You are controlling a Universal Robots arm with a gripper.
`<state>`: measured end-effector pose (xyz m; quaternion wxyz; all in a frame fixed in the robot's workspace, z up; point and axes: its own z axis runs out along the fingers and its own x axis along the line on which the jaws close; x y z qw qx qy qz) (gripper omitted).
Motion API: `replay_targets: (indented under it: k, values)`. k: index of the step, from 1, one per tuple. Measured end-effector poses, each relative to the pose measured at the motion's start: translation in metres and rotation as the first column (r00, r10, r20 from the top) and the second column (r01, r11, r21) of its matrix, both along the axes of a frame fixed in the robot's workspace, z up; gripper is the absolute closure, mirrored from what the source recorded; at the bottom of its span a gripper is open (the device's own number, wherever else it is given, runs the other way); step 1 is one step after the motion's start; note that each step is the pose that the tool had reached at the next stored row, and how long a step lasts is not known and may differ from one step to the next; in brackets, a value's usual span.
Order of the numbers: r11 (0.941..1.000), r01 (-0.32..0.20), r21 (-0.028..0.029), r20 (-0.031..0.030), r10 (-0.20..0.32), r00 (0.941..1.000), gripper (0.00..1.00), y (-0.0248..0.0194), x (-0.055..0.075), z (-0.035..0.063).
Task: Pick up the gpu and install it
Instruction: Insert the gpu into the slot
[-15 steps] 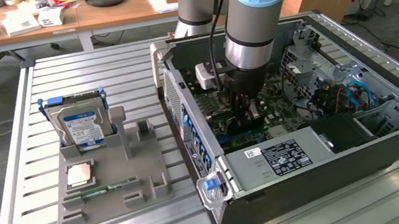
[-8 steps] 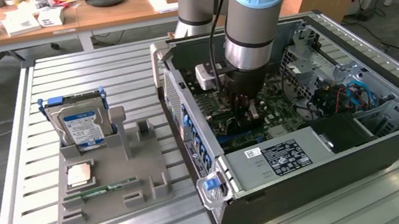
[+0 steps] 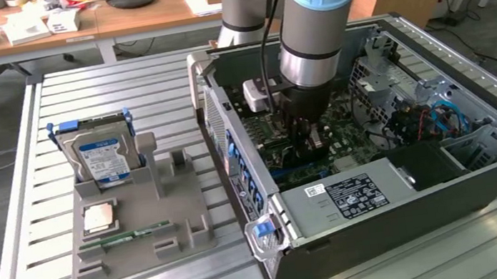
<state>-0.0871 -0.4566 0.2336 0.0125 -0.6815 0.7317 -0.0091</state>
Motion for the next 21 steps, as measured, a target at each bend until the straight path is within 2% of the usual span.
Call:
replay_targets:
  k: [3,4,9,13,21]
  values:
    - [1.0,0.001,0.0014,-0.0001,-0.001,1.0,0.73,0.0002,0.0,-0.0005]
    - [1.0,0.001,0.0009,0.0005,-0.001,1.0,0.67,0.0002,0.0,-0.0004]
    - [1.0,0.0,0.0,0.0,0.0,1.0,0.67,0.0,0.0,0.0036]
    - [1.0,0.0,0.0,0.0,0.0,1.0,0.67,0.0,0.0,0.0159]
    - [1.0,0.0,0.0001,0.0001,0.0,1.0,0.67,0.0,0.0,0.0516]
